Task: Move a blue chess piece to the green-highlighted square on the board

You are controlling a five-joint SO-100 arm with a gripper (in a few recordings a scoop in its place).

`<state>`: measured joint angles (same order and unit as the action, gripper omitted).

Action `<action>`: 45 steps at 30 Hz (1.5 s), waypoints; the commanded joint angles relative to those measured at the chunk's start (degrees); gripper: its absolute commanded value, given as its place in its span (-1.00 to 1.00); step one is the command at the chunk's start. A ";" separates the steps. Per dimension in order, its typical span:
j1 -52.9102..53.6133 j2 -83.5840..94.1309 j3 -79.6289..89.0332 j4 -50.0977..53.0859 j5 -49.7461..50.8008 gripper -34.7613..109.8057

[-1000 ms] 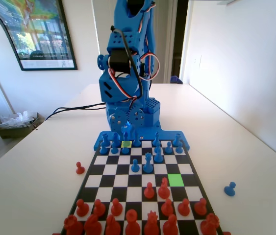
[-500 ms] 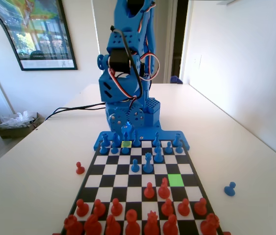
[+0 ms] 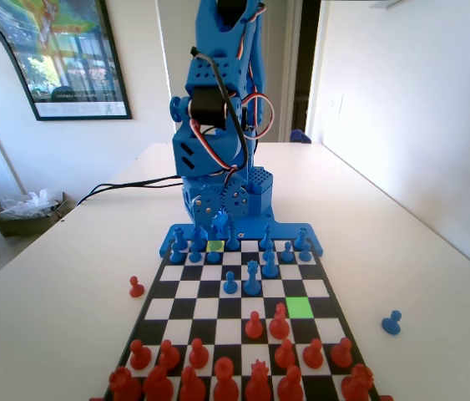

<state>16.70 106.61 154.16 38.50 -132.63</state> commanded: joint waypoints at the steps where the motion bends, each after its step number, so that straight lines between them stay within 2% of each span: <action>1: 1.05 1.41 0.70 -0.70 -0.88 -0.40; 26: 1.58 1.41 3.34 -3.43 -1.76 -0.41; 37: 1.32 1.41 2.81 -3.60 -0.88 -0.50; 45: 1.05 1.41 -0.26 2.90 -0.35 -0.50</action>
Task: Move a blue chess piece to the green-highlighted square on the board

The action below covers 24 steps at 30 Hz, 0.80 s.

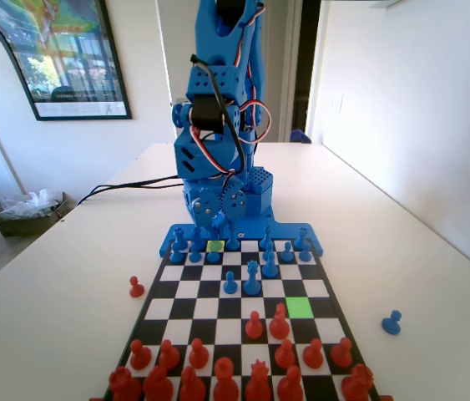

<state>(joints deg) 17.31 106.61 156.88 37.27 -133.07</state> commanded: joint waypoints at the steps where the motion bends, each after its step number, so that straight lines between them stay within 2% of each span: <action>1: 0.44 1.41 -3.60 5.27 0.18 -0.50; 24: -1.32 3.78 -22.68 29.79 4.39 -0.50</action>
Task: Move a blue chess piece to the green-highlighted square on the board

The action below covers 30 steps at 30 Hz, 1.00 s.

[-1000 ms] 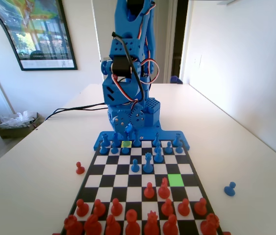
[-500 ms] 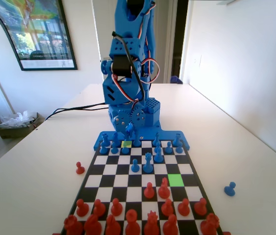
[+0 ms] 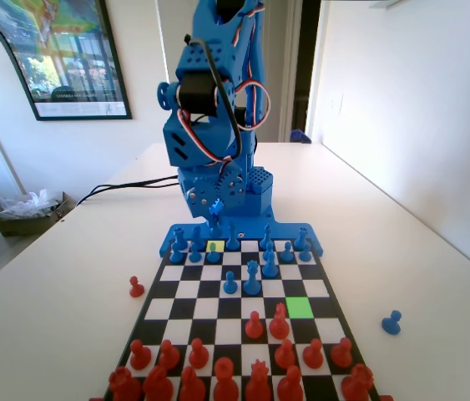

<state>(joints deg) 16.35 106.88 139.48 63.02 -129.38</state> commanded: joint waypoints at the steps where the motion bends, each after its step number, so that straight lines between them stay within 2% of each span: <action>1: -0.70 3.69 -6.06 4.83 1.32 -0.50; 12: -6.24 3.52 -16.26 10.81 13.10 -0.50; 20: -14.24 1.05 -22.06 8.61 28.30 -0.50; 30: -22.41 -3.08 -25.84 4.66 39.11 -0.50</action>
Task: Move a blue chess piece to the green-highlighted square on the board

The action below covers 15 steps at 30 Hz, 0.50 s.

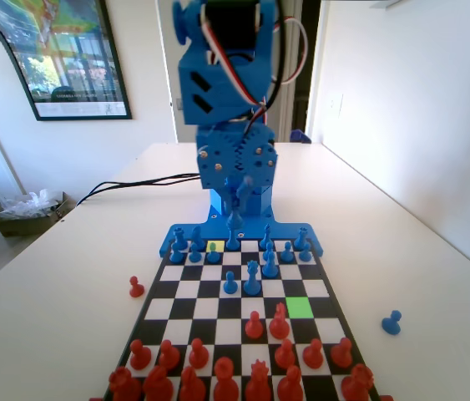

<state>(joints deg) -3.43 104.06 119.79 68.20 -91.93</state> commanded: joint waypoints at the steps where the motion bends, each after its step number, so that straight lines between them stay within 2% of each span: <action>1: -3.08 -1.14 -6.77 -0.79 2.55 -0.50; 15: -7.47 -17.93 -18.63 -4.66 8.53 -0.50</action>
<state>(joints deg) -8.96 87.36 108.63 63.81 -83.58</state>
